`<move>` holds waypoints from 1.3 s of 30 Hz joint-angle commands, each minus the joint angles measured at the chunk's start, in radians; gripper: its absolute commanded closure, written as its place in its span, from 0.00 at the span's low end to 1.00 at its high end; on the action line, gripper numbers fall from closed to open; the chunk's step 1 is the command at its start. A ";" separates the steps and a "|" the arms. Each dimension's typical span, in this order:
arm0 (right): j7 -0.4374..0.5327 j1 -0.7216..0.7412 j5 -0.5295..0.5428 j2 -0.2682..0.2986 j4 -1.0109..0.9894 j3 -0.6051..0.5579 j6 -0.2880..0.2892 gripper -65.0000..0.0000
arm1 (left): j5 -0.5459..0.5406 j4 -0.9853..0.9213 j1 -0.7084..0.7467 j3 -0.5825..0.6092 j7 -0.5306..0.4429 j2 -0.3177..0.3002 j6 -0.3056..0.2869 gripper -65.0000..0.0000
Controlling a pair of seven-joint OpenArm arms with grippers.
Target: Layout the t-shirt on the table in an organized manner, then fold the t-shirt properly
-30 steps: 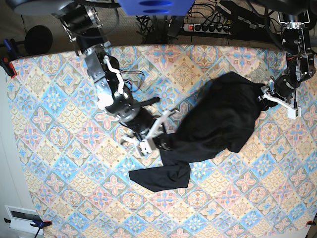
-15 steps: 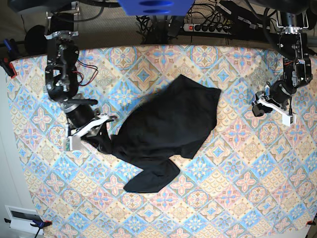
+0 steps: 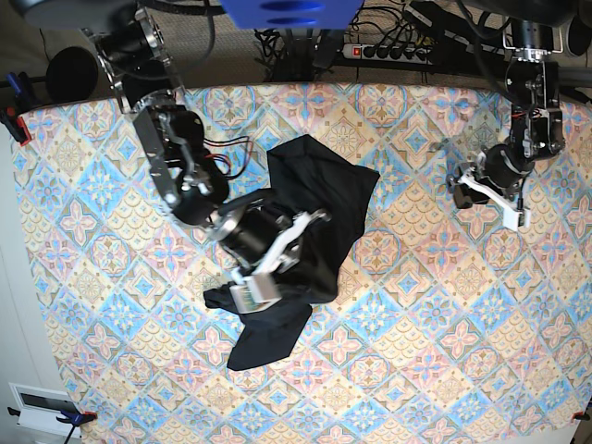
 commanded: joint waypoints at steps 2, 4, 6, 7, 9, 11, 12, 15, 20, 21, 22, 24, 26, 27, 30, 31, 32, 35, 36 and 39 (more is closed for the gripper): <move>-0.017 0.018 -0.060 -0.013 -0.009 -0.042 0.005 1.00 | 0.010 0.015 -0.010 -0.013 -0.020 -0.024 0.008 0.64; -0.033 0.018 -0.143 -0.013 -0.009 -0.026 0.005 1.00 | 0.010 0.015 -0.010 -0.013 -0.020 -0.024 0.008 0.64; -0.037 -0.002 -0.215 -0.013 -0.005 -0.002 0.004 0.99 | 0.010 0.015 -0.010 -0.013 -0.020 -0.024 0.008 0.64; -0.039 -0.018 -0.238 -0.013 -0.005 0.014 0.004 0.96 | 0.010 0.015 -0.010 -0.013 -0.020 -0.024 0.008 0.64; -0.039 -0.045 -0.270 -0.012 -0.005 0.054 0.004 0.89 | 0.007 0.015 -0.010 -0.013 -0.020 -0.024 0.008 0.64; -0.039 -0.075 -0.279 -0.010 -0.005 0.086 0.002 0.82 | 0.004 0.016 -0.011 -0.004 -0.020 -0.024 0.008 0.64; -0.039 -0.085 -0.278 -0.010 -0.005 0.095 0.002 0.80 | 0.004 0.016 -0.016 0.013 -0.020 -0.024 0.008 0.64; -0.040 -0.102 -0.279 -0.010 -0.005 0.107 0.002 0.77 | 0.009 0.016 -0.051 0.099 -0.017 -0.030 0.008 0.64; -0.040 -0.136 -0.287 0.000 -0.010 0.139 0.002 0.77 | 0.009 0.019 -0.088 0.235 -0.016 -0.047 0.007 0.64; -0.040 -0.148 -0.287 0.000 -0.009 0.152 0.002 0.77 | 0.010 0.019 -0.105 0.269 -0.019 -0.048 0.004 0.64; -0.040 -0.160 -0.282 0.002 -0.007 0.164 0.002 0.77 | 0.010 0.019 -0.123 0.303 -0.020 -0.050 -0.007 0.64; -0.040 -0.176 -0.281 0.010 -0.007 0.173 0.002 0.77 | 0.010 0.019 -0.157 0.350 -0.020 -0.047 -0.024 0.64; -0.037 -0.177 -0.281 0.028 -0.007 0.173 0.002 0.77 | 0.012 0.016 -0.188 0.384 -0.022 -0.033 -0.026 0.64; -0.037 -0.177 -0.281 0.030 -0.007 0.173 0.002 0.77 | 0.013 0.015 -0.211 0.404 -0.022 -0.010 -0.026 0.64; -0.037 -0.179 -0.281 0.031 -0.007 0.179 0.002 0.77 | 0.049 0.000 -0.254 0.450 -0.017 0.035 -0.026 0.64; -0.039 -0.179 -0.282 0.031 -0.007 0.179 0.002 0.77 | 0.064 -0.016 -0.264 0.470 -0.017 0.054 -0.026 0.64; -0.039 -0.179 -0.284 0.031 -0.007 0.179 0.002 0.77 | 0.085 -0.043 -0.289 0.496 -0.016 0.081 -0.026 0.64; -0.039 -0.179 -0.282 0.031 -0.007 0.179 0.002 0.77 | 0.148 -0.155 -0.341 0.573 -0.016 0.145 -0.026 0.64; -0.039 -0.180 -0.281 0.031 -0.007 0.179 0.002 0.77 | 0.161 -0.186 -0.352 0.591 -0.016 0.163 -0.026 0.64; -0.039 -0.180 -0.281 0.045 -0.007 0.179 0.002 0.77 | 0.191 -0.224 -0.369 0.627 -0.016 0.191 -0.026 0.67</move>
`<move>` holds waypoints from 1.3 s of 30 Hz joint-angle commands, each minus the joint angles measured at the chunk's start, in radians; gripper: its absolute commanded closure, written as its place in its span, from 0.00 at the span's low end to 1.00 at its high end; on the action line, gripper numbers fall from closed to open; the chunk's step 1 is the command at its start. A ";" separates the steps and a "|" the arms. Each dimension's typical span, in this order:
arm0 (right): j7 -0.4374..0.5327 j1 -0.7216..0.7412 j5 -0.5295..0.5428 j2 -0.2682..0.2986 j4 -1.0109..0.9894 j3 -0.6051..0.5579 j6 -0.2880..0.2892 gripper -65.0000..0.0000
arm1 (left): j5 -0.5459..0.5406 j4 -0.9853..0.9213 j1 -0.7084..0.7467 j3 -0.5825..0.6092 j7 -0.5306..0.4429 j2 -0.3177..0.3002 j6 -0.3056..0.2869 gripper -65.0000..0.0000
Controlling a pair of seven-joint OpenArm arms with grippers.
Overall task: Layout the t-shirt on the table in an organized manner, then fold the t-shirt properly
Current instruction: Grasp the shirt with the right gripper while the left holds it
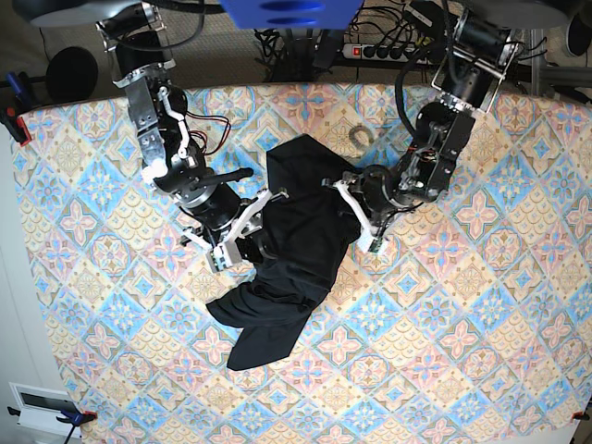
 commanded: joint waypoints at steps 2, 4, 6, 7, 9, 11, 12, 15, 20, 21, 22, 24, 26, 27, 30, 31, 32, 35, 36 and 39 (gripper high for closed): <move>0.023 0.017 0.005 0.005 0.016 0.004 0.002 0.77 | 0.006 0.005 -0.010 -0.001 0.015 -0.001 -0.002 0.79; 0.023 0.017 0.005 0.007 0.013 0.001 0.002 0.77 | -0.003 0.006 -0.012 -0.011 0.011 -0.010 -0.002 1.00; 0.023 0.017 0.005 0.008 0.009 -0.013 0.002 0.77 | -0.008 0.035 -0.003 -0.080 0.015 -0.033 -0.002 1.00; 0.023 0.019 0.005 0.008 0.007 -0.022 0.002 0.77 | -0.019 0.060 0.017 -0.116 0.016 -0.052 -0.002 0.99; 0.023 0.025 0.007 0.008 0.006 -0.045 0.002 0.77 | -0.063 0.121 0.060 -0.198 0.016 -0.090 -0.002 1.00; 0.023 0.025 0.007 0.008 -0.005 -0.066 0.002 0.77 | -0.120 0.170 0.093 -0.264 0.016 -0.138 -0.002 1.00; 0.022 0.025 0.007 0.008 -0.019 -0.072 0.002 0.77 | -0.147 0.180 0.106 -0.290 0.016 -0.158 -0.002 1.00; 0.022 0.025 0.008 0.008 -0.088 -0.077 0.002 0.74 | -0.226 0.181 0.143 -0.377 0.015 -0.219 -0.002 1.00; 0.022 0.089 0.059 0.005 -0.197 -0.120 0.002 0.68 | -0.273 0.128 0.198 -0.520 0.015 -0.233 -0.002 1.00; 0.022 0.111 0.074 0.005 -0.218 -0.134 0.002 0.69 | -0.275 0.101 0.205 -0.528 0.015 -0.231 -0.002 1.00; 0.022 0.128 0.083 -0.001 -0.243 -0.146 0.002 0.69 | -0.275 0.074 0.208 -0.528 0.015 -0.231 -0.002 1.00; 0.022 0.152 0.083 -0.032 -0.283 -0.158 0.002 0.68 | -0.276 0.028 0.211 -0.529 0.015 -0.230 -0.002 1.00; 0.022 0.168 0.083 -0.053 -0.315 -0.169 0.002 0.68 | -0.276 -0.008 0.211 -0.529 0.015 -0.230 -0.002 1.00; 0.022 0.175 0.083 -0.064 -0.332 -0.171 0.002 0.68 | -0.276 -0.021 0.211 -0.529 0.015 -0.230 -0.002 1.00; 0.022 0.217 0.085 -0.101 -0.401 -0.209 0.002 0.68 | -0.276 -0.035 0.211 -0.525 0.015 -0.230 -0.002 1.00; 0.022 0.229 0.085 -0.107 -0.427 -0.226 0.002 0.68 | -0.276 -0.035 0.218 -0.525 0.015 -0.230 -0.002 1.00; 0.022 0.243 0.085 -0.114 -0.453 -0.240 0.002 0.68 | -0.276 -0.034 0.223 -0.525 0.015 -0.230 -0.002 1.00; 0.022 0.272 0.083 -0.151 -0.521 -0.263 0.002 0.68 | -0.276 -0.034 0.229 -0.526 0.015 -0.230 -0.002 1.00; 0.025 0.273 0.083 -0.165 -0.535 -0.264 0.002 0.68 | -0.276 -0.034 0.231 -0.525 0.013 -0.230 -0.002 1.00; 0.029 0.273 0.083 -0.199 -0.561 -0.267 0.002 0.68 | -0.276 -0.034 0.231 -0.525 0.015 -0.230 -0.002 1.00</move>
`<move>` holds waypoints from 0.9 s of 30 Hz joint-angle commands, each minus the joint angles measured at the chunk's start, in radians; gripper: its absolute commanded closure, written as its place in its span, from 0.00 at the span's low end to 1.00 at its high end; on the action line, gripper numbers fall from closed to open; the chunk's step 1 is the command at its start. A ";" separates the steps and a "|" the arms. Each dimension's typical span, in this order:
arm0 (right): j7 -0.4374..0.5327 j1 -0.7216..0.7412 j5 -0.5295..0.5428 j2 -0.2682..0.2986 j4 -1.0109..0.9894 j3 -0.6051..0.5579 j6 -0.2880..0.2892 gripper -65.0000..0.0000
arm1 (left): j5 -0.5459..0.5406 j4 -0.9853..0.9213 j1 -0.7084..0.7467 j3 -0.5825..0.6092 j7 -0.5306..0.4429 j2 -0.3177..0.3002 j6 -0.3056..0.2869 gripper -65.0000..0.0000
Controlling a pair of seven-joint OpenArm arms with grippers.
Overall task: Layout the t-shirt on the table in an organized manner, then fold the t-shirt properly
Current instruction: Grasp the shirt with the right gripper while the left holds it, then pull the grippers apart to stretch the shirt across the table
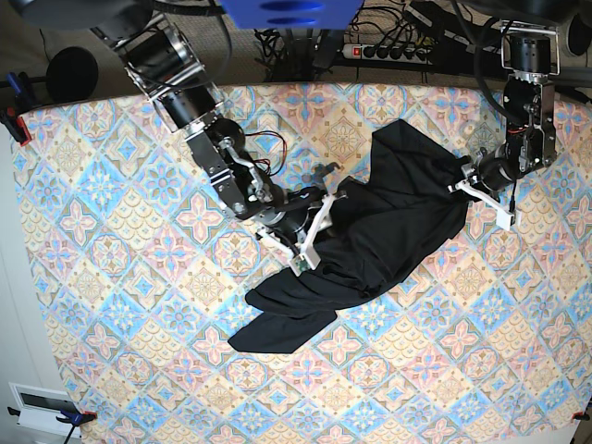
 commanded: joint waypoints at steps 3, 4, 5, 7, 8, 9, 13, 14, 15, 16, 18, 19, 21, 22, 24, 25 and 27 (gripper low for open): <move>0.024 0.043 0.006 -0.036 -0.013 0.002 0.006 0.66 | -0.002 0.013 -0.007 -0.005 0.001 -0.010 -0.002 1.00; 0.024 0.057 0.006 -0.047 -0.027 0.002 0.006 0.64 | -0.002 0.013 -0.007 -0.005 0.001 -0.007 -0.002 1.00; 0.024 0.066 0.006 -0.053 -0.041 0.001 0.006 0.62 | -0.002 0.013 -0.007 -0.005 0.001 -0.006 -0.002 1.00; 0.024 0.077 0.006 -0.059 -0.070 -0.001 0.006 0.60 | -0.002 0.013 -0.007 -0.005 0.001 -0.001 -0.002 1.00; 0.024 0.083 0.006 -0.059 -0.082 -0.002 0.007 0.60 | -0.002 0.013 -0.007 -0.005 0.001 0.000 -0.002 1.00; 0.024 0.087 0.006 -0.061 -0.090 -0.008 0.009 0.61 | -0.002 0.013 -0.007 -0.003 0.001 0.000 -0.002 1.00; 0.029 0.087 0.005 -0.061 -0.101 -0.077 0.011 0.70 | -0.002 0.013 -0.007 -0.003 0.001 0.002 -0.002 1.00; 0.035 0.087 0.005 -0.061 -0.101 -0.085 0.011 0.76 | -0.002 0.013 -0.007 -0.003 0.001 0.002 -0.002 1.00; 0.046 0.087 0.005 -0.061 -0.096 -0.087 0.011 0.84 | -0.002 0.013 -0.007 -0.003 0.001 0.002 -0.002 1.00; 0.054 0.084 0.005 -0.061 -0.092 -0.084 0.011 0.93 | 0.000 0.013 -0.010 -0.003 0.001 0.000 -0.002 1.00; 0.057 0.081 0.005 -0.053 -0.076 -0.082 0.011 1.00 | 0.000 0.013 -0.013 -0.007 0.001 -0.004 -0.002 1.00; 0.055 0.081 0.005 -0.052 -0.041 -0.082 0.011 0.99 | 0.000 0.013 -0.015 -0.008 0.001 -0.006 -0.002 1.00; 0.054 0.078 0.005 -0.023 0.043 -0.067 0.011 1.00 | 0.000 0.016 -0.016 -0.010 -0.001 -0.009 -0.002 1.00; 0.052 0.067 0.005 -0.001 0.089 -0.051 0.011 1.00 | 0.000 0.016 -0.016 -0.011 -0.001 -0.009 -0.002 1.00; 0.047 0.032 0.005 0.033 0.217 -0.004 0.011 1.00 | 0.000 0.016 -0.021 -0.011 -0.004 -0.012 -0.002 1.00; 0.043 0.009 0.006 0.046 0.272 0.028 0.011 1.00 | 0.000 0.016 -0.028 -0.011 -0.004 -0.020 -0.002 1.00; 0.014 -0.039 0.006 0.071 0.359 0.094 0.011 1.00 | 0.000 0.016 -0.035 -0.011 -0.005 -0.026 -0.002 1.00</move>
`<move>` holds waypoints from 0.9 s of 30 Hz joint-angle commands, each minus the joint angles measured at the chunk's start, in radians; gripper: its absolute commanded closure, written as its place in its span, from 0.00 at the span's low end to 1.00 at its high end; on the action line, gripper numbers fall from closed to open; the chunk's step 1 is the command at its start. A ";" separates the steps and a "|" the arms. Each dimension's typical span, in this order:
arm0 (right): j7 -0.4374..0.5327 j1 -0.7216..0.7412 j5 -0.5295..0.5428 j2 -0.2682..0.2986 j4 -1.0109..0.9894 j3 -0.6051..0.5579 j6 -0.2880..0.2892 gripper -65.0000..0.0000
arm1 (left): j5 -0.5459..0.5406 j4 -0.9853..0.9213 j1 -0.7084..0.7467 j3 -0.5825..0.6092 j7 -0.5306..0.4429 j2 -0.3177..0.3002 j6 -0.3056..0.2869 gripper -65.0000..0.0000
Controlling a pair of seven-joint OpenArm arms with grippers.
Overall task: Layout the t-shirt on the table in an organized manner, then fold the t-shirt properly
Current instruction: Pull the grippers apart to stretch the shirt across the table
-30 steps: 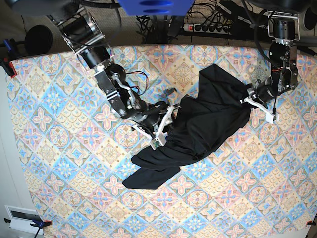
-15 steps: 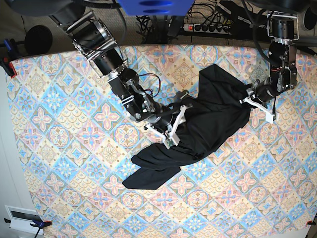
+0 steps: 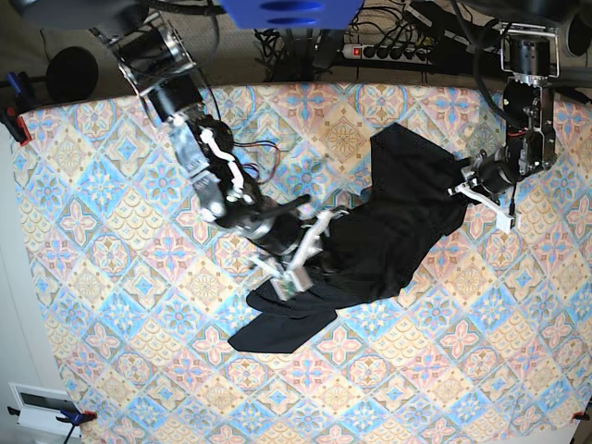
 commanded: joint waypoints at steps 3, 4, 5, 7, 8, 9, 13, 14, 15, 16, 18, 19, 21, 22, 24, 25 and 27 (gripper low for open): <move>-0.019 -0.050 0.004 0.050 0.124 0.087 -0.001 1.00 | -0.003 0.014 -0.017 -0.025 -0.013 -0.029 -0.002 1.00; -0.024 -0.067 0.005 0.070 0.161 0.107 -0.001 1.00 | -0.003 0.014 -0.017 -0.041 -0.013 -0.029 -0.002 1.00; -0.027 -0.081 0.005 0.092 0.204 0.124 -0.001 1.00 | -0.003 0.014 -0.017 -0.064 -0.008 -0.026 -0.002 1.00; -0.027 -0.116 0.005 0.139 0.273 0.170 -0.001 1.00 | -0.003 0.014 -0.017 -0.098 -0.007 -0.023 -0.002 1.00; -0.027 -0.139 0.005 0.162 0.305 0.199 -0.001 1.00 | -0.003 0.014 -0.017 -0.109 -0.007 -0.023 -0.002 1.00; -0.027 -0.165 0.007 0.190 0.335 0.233 -0.001 1.00 | -0.003 0.014 -0.017 -0.118 -0.007 -0.023 -0.002 1.00; -0.019 -0.320 0.007 0.271 0.373 0.340 -0.001 1.00 | -0.003 0.014 -0.018 -0.152 -0.007 -0.026 -0.002 1.00; -0.018 -0.356 0.007 0.273 0.374 0.375 -0.001 1.00 | -0.003 0.014 -0.018 -0.157 -0.007 -0.028 -0.002 1.00; -0.018 -0.385 0.007 0.271 0.377 0.406 -0.001 1.00 | -0.003 0.014 -0.020 -0.160 -0.007 -0.029 -0.002 1.00; -0.013 -0.405 0.013 0.271 0.381 0.429 -0.001 1.00 | -0.003 0.014 -0.027 -0.160 -0.010 -0.029 -0.002 1.00; 0.019 -0.425 0.073 0.274 0.381 0.472 -0.001 1.00 | -0.003 0.014 -0.046 -0.160 -0.008 -0.029 -0.002 1.00; 0.037 -0.437 0.108 0.274 0.381 0.493 -0.001 1.00 | -0.003 0.014 -0.047 -0.161 -0.008 -0.032 -0.002 1.00; 0.060 -0.462 0.165 0.274 0.381 0.563 -0.001 1.00 | -0.003 0.014 -0.050 -0.193 -0.008 -0.052 -0.002 1.00; 0.065 -0.469 0.191 0.274 0.381 0.592 -0.001 1.00 | -0.003 0.014 -0.050 -0.215 -0.008 -0.058 -0.002 1.00; 0.067 -0.472 0.234 0.276 0.381 0.636 -0.001 1.00 | -0.003 0.014 -0.053 -0.259 -0.007 -0.063 -0.002 1.00; 0.067 -0.472 0.252 0.276 0.381 0.656 -0.001 1.00 | -0.003 0.014 -0.055 -0.284 -0.007 -0.065 -0.002 1.00; 0.068 -0.474 0.285 0.287 0.381 0.691 -0.001 1.00 | -0.003 0.014 -0.090 -0.310 -0.007 -0.066 -0.002 1.00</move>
